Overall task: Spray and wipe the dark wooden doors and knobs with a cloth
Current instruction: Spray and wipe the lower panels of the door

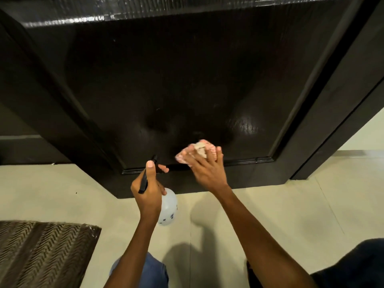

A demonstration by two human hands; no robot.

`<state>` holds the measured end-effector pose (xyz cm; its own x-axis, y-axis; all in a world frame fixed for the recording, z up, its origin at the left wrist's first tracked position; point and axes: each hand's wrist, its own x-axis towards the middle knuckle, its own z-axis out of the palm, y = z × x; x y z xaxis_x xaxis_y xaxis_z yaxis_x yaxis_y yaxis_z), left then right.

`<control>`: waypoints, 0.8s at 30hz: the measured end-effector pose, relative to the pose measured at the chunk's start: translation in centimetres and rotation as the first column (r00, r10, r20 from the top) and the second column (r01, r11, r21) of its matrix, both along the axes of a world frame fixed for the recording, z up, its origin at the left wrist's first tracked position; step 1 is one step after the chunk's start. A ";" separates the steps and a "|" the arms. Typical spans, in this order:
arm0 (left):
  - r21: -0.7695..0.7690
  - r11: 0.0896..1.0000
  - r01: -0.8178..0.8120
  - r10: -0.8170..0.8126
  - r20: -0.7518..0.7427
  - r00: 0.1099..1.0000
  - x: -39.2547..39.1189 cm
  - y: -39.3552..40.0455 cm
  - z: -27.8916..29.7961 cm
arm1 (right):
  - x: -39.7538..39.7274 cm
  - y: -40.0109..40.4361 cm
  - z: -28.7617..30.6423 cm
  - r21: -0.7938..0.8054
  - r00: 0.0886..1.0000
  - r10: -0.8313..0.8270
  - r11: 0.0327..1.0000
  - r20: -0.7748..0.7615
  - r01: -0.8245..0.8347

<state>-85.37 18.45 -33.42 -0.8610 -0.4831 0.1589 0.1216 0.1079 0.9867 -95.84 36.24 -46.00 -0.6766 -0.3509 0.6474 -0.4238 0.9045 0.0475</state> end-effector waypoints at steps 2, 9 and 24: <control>0.002 0.999 0.036 -0.036 -0.004 0.999 -0.1 0.5 -0.2 | 0.5 2.7 -1.9 -0.195 0.983 -0.176 0.964 0.045 0.181; 0.007 0.997 0.075 -0.075 -0.008 0.997 0.0 1.0 -1.6 | 0.3 1.1 1.5 -0.931 0.919 -0.276 0.151 0.282 0.332; -0.006 1.000 0.016 -0.016 0.010 1.000 0.6 -0.4 -1.6 | 3.1 1.3 -5.8 -0.022 0.960 -0.028 0.999 0.278 0.035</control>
